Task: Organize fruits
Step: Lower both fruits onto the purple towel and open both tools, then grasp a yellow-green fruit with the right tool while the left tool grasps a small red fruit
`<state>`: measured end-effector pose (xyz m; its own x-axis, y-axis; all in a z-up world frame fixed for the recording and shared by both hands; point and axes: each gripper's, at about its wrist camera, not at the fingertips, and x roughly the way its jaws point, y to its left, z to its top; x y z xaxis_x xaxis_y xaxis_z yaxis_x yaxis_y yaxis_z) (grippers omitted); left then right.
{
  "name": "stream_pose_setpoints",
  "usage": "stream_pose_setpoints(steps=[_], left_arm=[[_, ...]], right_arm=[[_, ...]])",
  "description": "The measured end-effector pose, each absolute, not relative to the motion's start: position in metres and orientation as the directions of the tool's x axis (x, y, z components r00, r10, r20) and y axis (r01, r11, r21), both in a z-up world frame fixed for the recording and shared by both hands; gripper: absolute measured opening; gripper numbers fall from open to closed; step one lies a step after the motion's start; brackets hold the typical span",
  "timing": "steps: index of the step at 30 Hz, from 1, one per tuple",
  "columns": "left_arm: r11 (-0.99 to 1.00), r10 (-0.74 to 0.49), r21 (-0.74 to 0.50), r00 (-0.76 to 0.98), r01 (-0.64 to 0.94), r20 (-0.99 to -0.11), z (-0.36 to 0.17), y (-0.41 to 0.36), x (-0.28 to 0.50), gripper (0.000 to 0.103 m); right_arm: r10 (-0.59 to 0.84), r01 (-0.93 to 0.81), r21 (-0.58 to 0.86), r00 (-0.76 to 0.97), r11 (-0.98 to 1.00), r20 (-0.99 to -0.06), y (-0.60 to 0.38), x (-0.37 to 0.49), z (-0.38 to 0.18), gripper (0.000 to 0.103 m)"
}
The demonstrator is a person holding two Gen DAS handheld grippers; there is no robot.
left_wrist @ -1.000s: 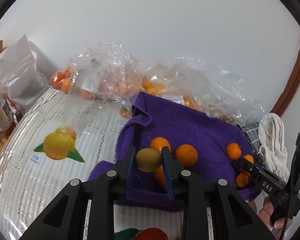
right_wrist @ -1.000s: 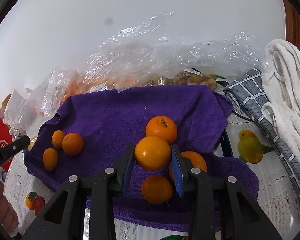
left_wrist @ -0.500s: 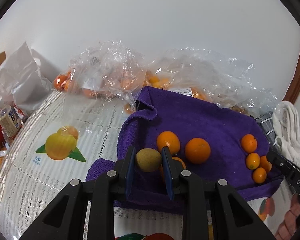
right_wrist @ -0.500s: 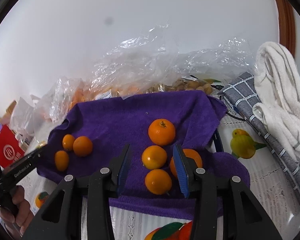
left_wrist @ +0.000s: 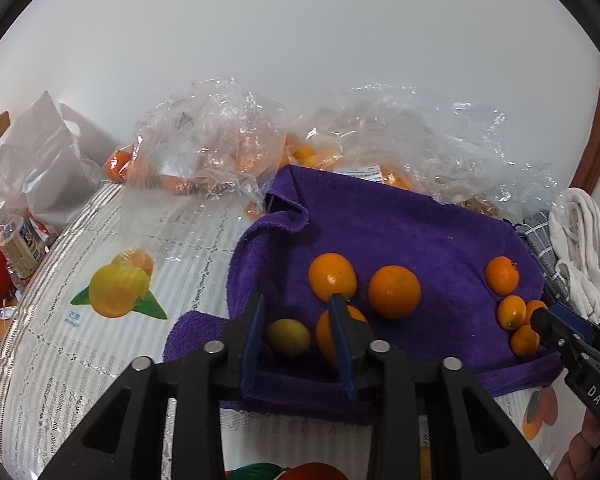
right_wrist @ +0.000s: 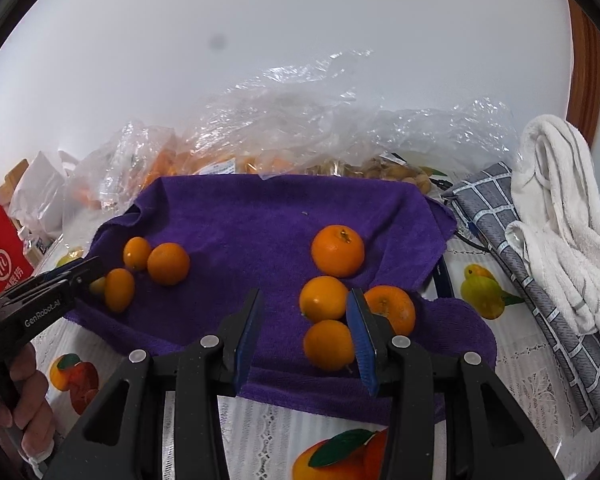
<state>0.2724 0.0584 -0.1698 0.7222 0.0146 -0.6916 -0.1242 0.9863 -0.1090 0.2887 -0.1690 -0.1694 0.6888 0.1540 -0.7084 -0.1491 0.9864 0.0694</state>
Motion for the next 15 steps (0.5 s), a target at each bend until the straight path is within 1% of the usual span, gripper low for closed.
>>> stream_pose_setpoints(steps=[6,8,10,13,15], left_arm=[[0.986,0.023,-0.106,0.738,-0.127,-0.674,-0.163,0.058,0.267,0.034],[0.985,0.027,-0.111,0.749,-0.134,-0.662,-0.158,0.061,0.264,0.036],[0.982,0.023,-0.127,0.760,-0.138,-0.650,-0.153,0.066,0.263,0.044],[0.978,0.035,-0.135,0.764,-0.160,-0.645,-0.145,0.075,0.259,0.045],[0.976,0.055,-0.127,0.763,-0.177,-0.644,-0.140,0.079,0.256,0.045]], right_arm=[[0.155,-0.168,0.052,0.687,0.984,-0.710,-0.160,0.284,-0.167,0.043],[0.154,-0.175,0.044,0.689,0.984,-0.708,-0.157,0.282,-0.165,0.043],[0.167,-0.185,0.053,0.681,0.981,-0.713,-0.156,0.281,-0.165,0.043],[0.190,-0.192,0.082,0.658,0.978,-0.729,-0.153,0.280,-0.166,0.043],[0.218,-0.208,0.108,0.638,0.972,-0.739,-0.149,0.278,-0.165,0.039]])
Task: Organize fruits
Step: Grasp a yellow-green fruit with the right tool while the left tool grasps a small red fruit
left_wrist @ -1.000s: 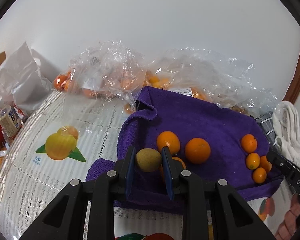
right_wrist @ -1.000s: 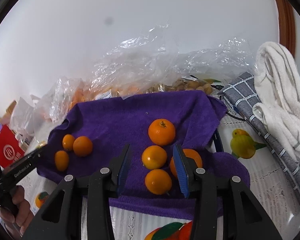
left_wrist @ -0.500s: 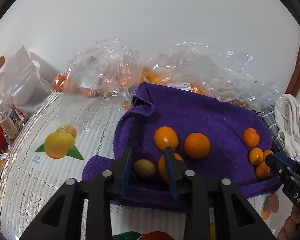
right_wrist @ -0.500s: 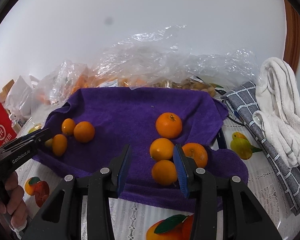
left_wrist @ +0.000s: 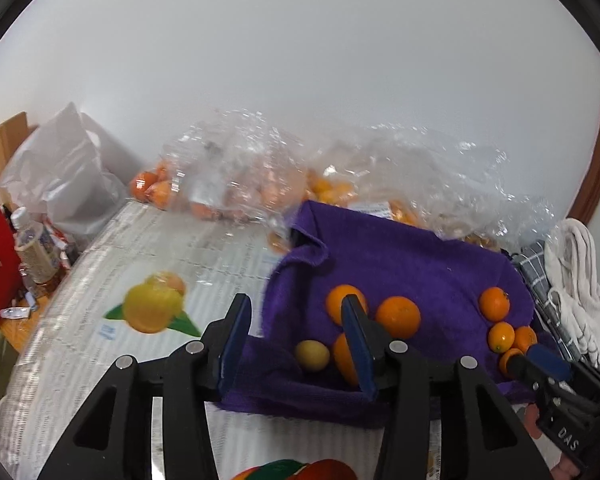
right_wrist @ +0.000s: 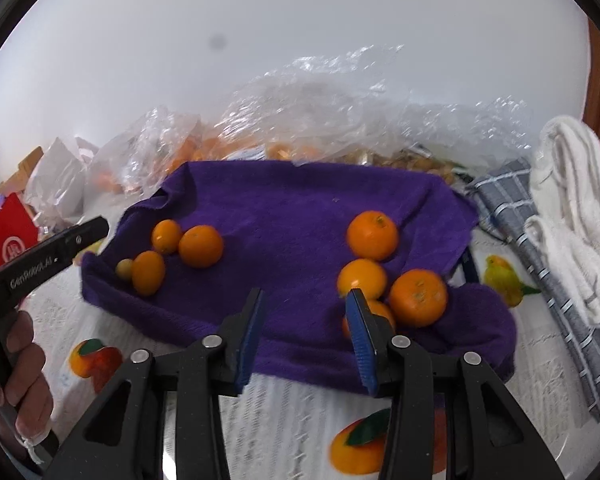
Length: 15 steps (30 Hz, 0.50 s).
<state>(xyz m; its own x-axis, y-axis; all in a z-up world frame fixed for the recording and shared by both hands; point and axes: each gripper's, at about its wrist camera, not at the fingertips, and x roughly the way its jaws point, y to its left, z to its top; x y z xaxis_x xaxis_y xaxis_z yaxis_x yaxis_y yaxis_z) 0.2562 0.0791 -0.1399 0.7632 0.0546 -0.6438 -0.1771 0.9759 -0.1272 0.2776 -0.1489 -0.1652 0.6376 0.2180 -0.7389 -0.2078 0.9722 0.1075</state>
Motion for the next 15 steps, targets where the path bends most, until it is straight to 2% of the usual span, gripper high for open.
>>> stream_pose_setpoints(steps=[4,7,11,15], left_arm=[[0.980,0.109,-0.062,0.777,-0.187,-0.621,-0.127,0.083,0.242,0.045],[0.983,0.126,-0.027,0.777,-0.180,-0.616,-0.129,0.089,0.220,0.055],[0.979,0.159,0.016,0.717,-0.202,-0.679,-0.150,0.109,0.191,0.055],[0.972,0.137,-0.035,0.680,-0.232,-0.720,-0.159,0.128,0.175,0.055]], right_arm=[[0.276,-0.282,0.113,0.646,0.953,-0.712,-0.132,0.260,-0.157,0.034],[0.310,-0.345,0.101,0.632,0.933,-0.710,-0.115,0.245,-0.157,0.034],[0.356,-0.418,0.114,0.564,0.901,-0.746,-0.096,0.234,-0.171,0.034],[0.352,-0.455,0.090,0.533,0.886,-0.770,-0.077,0.229,-0.184,0.034]])
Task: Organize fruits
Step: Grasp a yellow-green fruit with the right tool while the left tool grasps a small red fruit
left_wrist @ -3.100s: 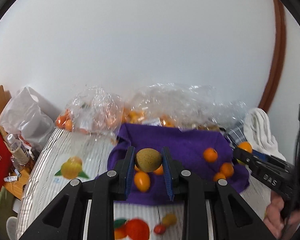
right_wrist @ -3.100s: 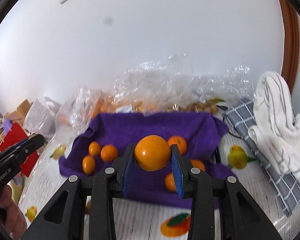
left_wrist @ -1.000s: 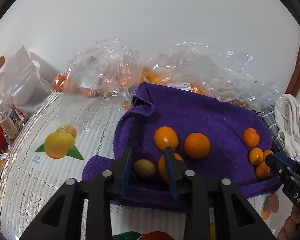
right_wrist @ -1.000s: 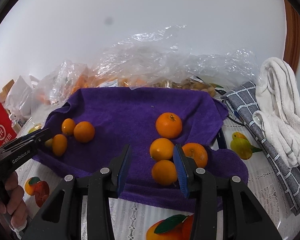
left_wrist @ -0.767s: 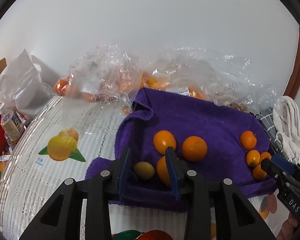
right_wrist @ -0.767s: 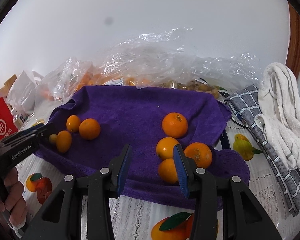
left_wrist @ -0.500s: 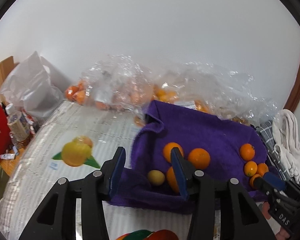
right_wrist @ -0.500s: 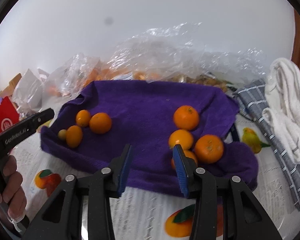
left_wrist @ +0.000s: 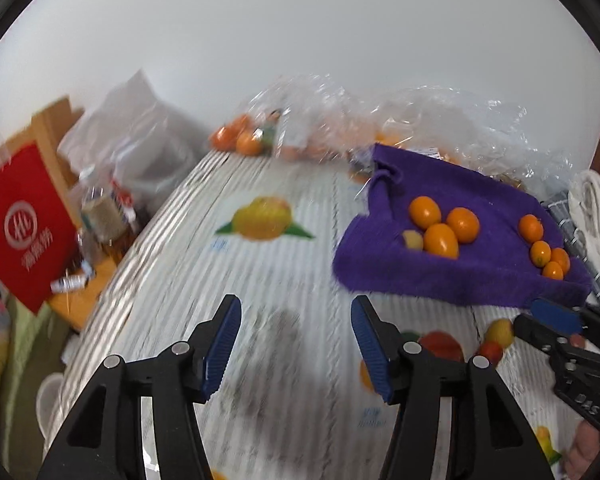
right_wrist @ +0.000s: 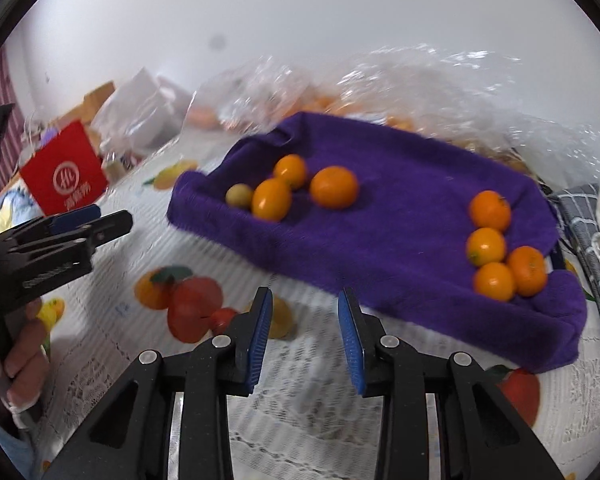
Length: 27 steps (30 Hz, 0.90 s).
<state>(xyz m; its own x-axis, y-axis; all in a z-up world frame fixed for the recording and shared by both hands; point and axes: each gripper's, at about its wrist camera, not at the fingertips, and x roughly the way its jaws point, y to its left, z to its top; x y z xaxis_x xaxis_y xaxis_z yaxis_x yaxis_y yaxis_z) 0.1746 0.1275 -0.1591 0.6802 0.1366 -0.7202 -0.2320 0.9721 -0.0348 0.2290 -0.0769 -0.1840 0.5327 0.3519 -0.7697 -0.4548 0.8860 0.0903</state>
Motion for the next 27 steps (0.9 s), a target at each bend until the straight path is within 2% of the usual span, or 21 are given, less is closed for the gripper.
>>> stream_pose_setpoints(steps=[2,6,10,11,14,21,23,25,27], left_arm=[[0.969,0.115,-0.065,0.671,-0.237,-0.732,-0.162,0.131,0.171,0.055],[0.975,0.130,-0.020,0.645,-0.221,-0.753,-0.169,0.123,0.177,0.055],[0.975,0.117,-0.033,0.634,-0.220,-0.764,-0.173,0.121,0.177,0.055],[0.973,0.102,-0.055,0.628,-0.226,-0.771,-0.175,0.122,0.178,0.055],[0.972,0.071,-0.082,0.603,-0.222,-0.794,-0.181,0.123,0.180,0.055],[0.975,0.117,-0.018,0.576,-0.223,-0.809,-0.186,0.117,0.185,0.055],[0.976,0.132,0.006,0.572,-0.217,-0.809,-0.187,0.113,0.185,0.055],[0.980,0.105,-0.016,0.582,-0.199,-0.806,-0.185,0.113,0.184,0.055],[0.982,0.027,-0.092,0.609,-0.163,-0.793,-0.181,0.114,0.180,0.055]], right_arm=[[0.367,-0.459,0.108,0.525,0.882,-0.768,-0.073,0.228,-0.186,0.034],[0.405,-0.453,0.177,0.477,0.874,-0.780,-0.071,0.235,-0.193,0.034],[0.424,-0.447,0.227,0.412,0.865,-0.806,-0.065,0.243,-0.205,0.034],[0.422,-0.447,0.220,0.425,0.867,-0.801,-0.064,0.242,-0.205,0.026],[0.430,-0.460,0.218,0.430,0.861,-0.794,-0.065,0.238,-0.201,0.027],[0.292,-0.380,0.064,0.582,0.923,-0.759,-0.108,0.225,-0.182,0.027],[0.268,-0.333,0.070,0.596,0.940,-0.757,-0.130,0.222,-0.182,0.027],[0.231,-0.281,0.068,0.601,0.957,-0.765,-0.153,0.218,-0.186,0.027],[0.196,-0.237,0.065,0.588,0.969,-0.785,-0.171,0.217,-0.193,0.027]])
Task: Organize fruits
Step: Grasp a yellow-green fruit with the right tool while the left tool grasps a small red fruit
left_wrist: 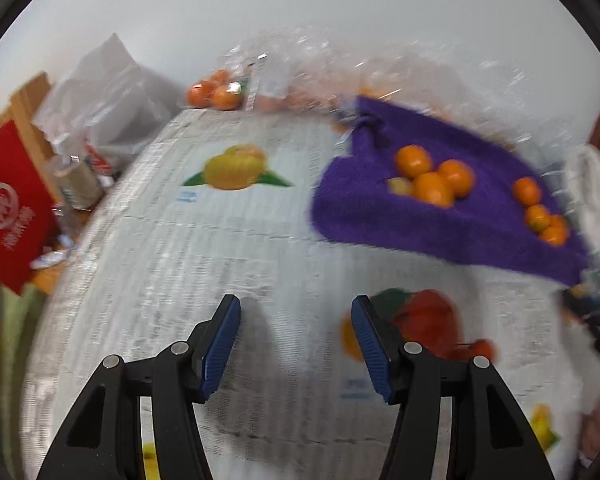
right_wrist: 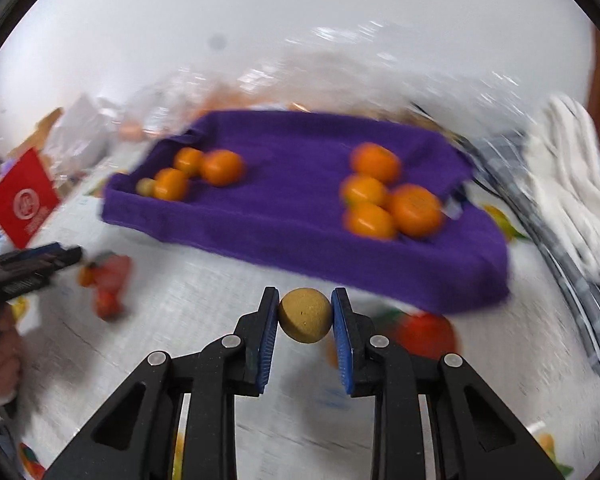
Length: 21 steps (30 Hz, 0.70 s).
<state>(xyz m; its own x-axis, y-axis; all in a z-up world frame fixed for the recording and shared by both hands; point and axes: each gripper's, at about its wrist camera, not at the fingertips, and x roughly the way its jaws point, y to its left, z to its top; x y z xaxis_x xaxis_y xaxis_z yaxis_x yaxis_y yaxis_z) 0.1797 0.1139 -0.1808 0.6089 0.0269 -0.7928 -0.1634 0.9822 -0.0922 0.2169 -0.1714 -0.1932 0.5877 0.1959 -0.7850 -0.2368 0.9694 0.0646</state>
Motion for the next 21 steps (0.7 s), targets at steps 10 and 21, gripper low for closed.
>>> stream_pose_setpoints(steps=[10,21], left_arm=[[0.996,-0.067,-0.087,0.699,0.007,-0.712,-0.166,0.075,0.161,0.056],[0.989,-0.128,-0.043,0.683,0.140,-0.719,-0.168,0.042,0.158,0.056]], right_arm=[[0.214,-0.223,0.108,0.535,0.969,-0.817,-0.191,0.210,-0.206,0.028],[0.232,-0.192,0.150,0.542,0.970,-0.808,-0.198,0.209,-0.206,0.027]])
